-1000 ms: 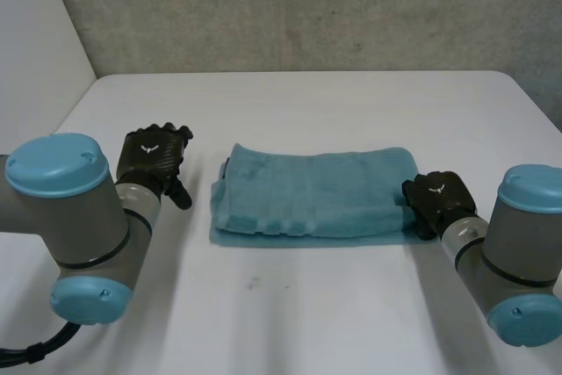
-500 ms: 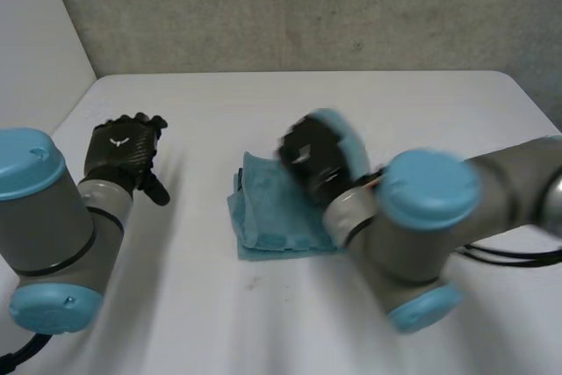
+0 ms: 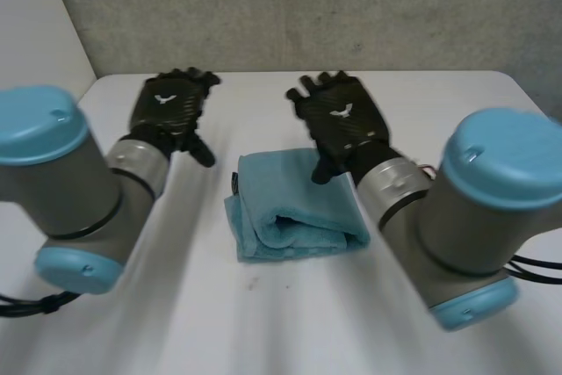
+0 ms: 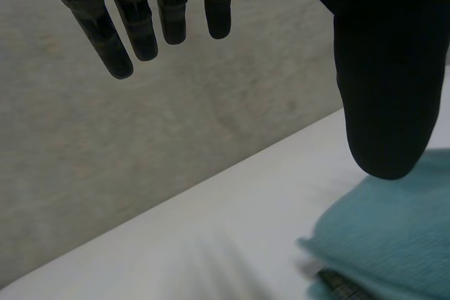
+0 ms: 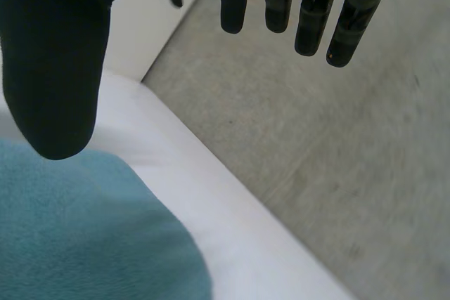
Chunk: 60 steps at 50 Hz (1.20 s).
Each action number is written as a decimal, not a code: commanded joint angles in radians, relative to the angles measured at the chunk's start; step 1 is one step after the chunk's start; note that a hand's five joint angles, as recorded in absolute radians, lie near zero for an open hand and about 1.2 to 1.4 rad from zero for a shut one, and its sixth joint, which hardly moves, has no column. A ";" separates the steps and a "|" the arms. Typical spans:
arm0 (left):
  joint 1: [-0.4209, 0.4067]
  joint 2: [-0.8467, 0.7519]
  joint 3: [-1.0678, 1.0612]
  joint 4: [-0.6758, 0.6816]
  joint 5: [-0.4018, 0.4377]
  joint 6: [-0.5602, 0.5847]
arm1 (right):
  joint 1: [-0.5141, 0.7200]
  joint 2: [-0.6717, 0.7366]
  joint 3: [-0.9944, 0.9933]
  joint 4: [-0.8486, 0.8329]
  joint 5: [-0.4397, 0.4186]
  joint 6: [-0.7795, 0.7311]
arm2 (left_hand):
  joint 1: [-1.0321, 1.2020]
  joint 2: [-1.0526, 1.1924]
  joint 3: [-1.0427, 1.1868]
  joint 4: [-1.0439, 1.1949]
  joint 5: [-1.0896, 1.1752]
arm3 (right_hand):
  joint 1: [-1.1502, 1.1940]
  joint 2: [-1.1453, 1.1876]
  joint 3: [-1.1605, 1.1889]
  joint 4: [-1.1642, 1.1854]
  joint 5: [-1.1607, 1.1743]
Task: Fold the laundry
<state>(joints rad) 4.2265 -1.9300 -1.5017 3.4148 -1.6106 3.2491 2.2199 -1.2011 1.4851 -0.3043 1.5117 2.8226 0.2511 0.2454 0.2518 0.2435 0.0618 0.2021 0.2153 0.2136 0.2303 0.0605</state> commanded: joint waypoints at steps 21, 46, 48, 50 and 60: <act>-0.051 -0.317 0.215 -0.327 -0.003 -0.114 | -0.201 0.397 -0.335 0.499 -0.222 0.256 | -0.002 0.003 -0.003 0.005 0.012 | -0.028 -0.041 -0.039 -0.056 -0.060; 0.116 0.190 0.265 -0.435 0.020 -0.022 | -0.359 -0.167 -0.305 0.450 -0.010 0.262 | -0.038 -0.032 -0.038 -0.030 -0.023 | -0.028 -0.041 -0.039 -0.056 -0.060; 0.133 0.221 0.265 -0.465 0.034 -0.022 | -0.384 -0.198 -0.295 0.458 0.018 0.261 | -0.043 -0.038 -0.044 -0.036 -0.029 | -0.028 -0.041 -0.039 -0.056 -0.060; 0.148 0.249 0.261 -0.497 0.060 -0.026 | -0.391 -0.210 -0.284 0.467 0.021 0.261 | -0.049 -0.044 -0.050 -0.042 -0.035 | -0.028 -0.041 -0.039 -0.056 -0.060; 0.158 0.269 0.232 -0.505 0.081 -0.137 | -0.396 -0.227 -0.235 0.468 0.012 0.222 | -0.046 -0.041 -0.047 -0.039 -0.032 | -0.028 -0.041 -0.039 -0.056 -0.060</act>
<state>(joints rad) 4.3838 -1.6619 -1.2512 2.9118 -1.5397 3.1850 1.8207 -1.4331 1.2348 0.1643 1.5326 3.0703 0.2512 0.2262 0.2323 0.2240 0.0478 0.1866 0.2153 0.2135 0.2303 0.0579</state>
